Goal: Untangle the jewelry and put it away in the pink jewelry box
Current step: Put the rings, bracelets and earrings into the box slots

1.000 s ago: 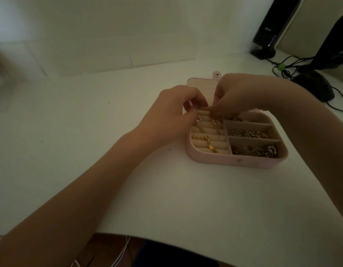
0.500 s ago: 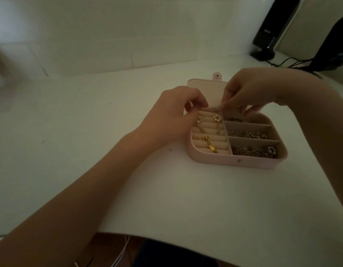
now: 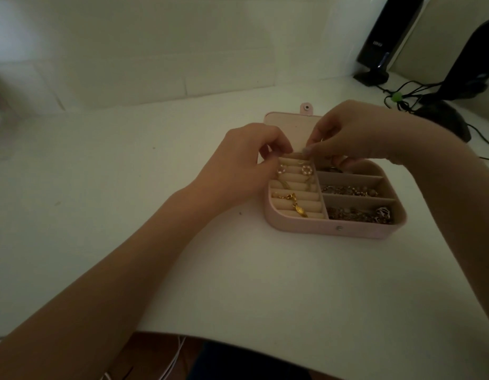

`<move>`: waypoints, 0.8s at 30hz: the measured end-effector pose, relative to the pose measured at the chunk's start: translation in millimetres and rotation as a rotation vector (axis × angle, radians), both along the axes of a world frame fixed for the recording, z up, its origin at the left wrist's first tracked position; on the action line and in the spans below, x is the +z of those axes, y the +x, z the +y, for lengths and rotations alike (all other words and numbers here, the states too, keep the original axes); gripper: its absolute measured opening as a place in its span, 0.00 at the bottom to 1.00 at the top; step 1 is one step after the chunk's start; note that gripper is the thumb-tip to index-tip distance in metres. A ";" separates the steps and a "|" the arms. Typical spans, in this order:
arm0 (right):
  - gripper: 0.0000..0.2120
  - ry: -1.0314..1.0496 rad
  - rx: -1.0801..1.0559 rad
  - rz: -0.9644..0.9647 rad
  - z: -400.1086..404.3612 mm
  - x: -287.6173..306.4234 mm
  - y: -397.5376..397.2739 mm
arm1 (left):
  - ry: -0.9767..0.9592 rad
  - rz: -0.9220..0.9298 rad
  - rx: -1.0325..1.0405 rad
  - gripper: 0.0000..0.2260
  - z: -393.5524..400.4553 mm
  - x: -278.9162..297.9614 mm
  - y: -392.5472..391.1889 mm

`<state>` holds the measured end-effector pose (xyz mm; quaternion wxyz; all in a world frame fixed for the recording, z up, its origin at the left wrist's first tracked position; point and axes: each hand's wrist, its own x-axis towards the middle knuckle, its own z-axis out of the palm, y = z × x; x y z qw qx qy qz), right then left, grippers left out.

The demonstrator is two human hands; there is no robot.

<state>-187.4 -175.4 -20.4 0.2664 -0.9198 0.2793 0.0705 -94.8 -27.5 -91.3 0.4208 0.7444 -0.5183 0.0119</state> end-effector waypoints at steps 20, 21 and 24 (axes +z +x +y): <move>0.06 -0.269 0.275 -0.102 6.1 -14.3 -6.6 | 0.001 -0.096 -0.016 0.10 -0.6 -2.6 4.4; 0.05 -0.301 0.290 -0.106 6.4 -14.7 -6.7 | 0.001 -0.096 -0.019 0.10 -0.5 -2.8 4.2; 0.04 -0.393 0.328 -0.136 8.3 -17.6 -6.5 | 0.000 -0.091 -0.024 0.10 -0.4 -3.1 4.1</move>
